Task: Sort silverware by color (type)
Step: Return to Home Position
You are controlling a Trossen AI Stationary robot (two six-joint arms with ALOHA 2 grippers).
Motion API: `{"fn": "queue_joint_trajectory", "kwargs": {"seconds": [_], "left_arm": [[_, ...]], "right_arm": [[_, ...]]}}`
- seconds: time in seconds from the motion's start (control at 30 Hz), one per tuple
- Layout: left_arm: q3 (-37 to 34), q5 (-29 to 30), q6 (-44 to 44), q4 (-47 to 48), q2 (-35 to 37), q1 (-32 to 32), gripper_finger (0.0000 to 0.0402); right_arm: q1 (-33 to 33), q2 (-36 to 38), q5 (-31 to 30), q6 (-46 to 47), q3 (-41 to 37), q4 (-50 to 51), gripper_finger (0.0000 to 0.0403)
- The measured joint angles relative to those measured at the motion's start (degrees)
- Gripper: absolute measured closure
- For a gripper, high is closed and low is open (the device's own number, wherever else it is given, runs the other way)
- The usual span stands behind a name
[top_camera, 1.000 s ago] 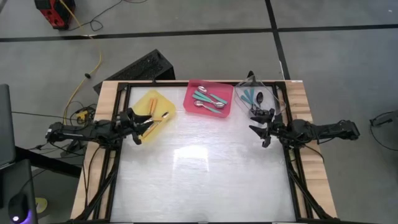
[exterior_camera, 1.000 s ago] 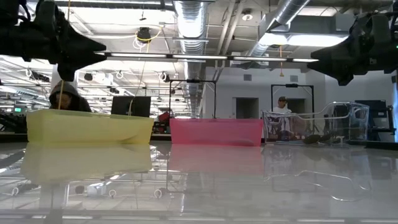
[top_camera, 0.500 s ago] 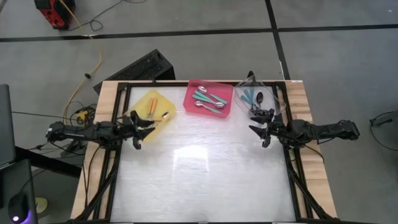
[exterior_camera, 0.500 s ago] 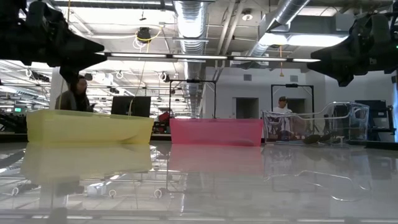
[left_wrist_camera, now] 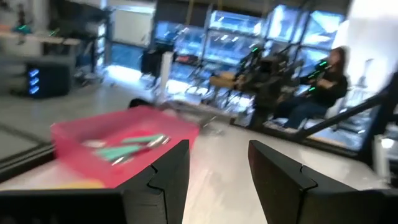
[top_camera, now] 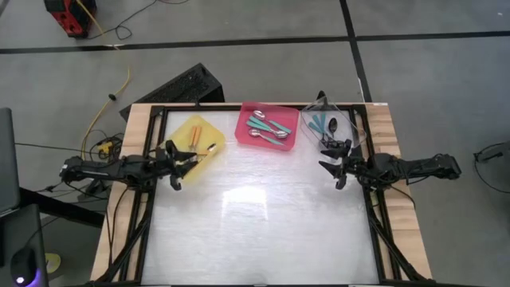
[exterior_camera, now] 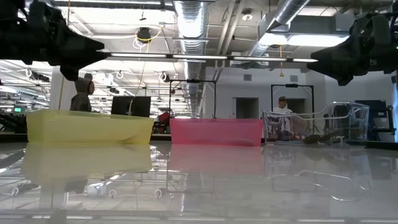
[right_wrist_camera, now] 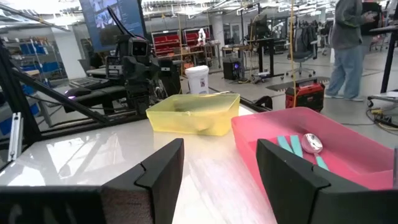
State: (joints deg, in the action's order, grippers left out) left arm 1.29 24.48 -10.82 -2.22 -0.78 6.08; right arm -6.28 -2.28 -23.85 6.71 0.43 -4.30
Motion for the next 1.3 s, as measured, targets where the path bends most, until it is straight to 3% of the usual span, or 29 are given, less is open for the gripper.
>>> {"fn": "queue_joint_trajectory", "kwargs": {"seconds": [0.13,1.3], "left_arm": [[-0.64,-3.27,0.8,-2.32,0.0,0.01,0.0253],[-0.38,-1.21,0.6,-1.05,-0.02,-0.01,0.0253]], "right_arm": [[0.57,0.0,-1.09,-0.14,0.0,0.21,0.0176],[1.86,0.0,-1.47,-0.21,-0.02,0.42,0.0176]]}}
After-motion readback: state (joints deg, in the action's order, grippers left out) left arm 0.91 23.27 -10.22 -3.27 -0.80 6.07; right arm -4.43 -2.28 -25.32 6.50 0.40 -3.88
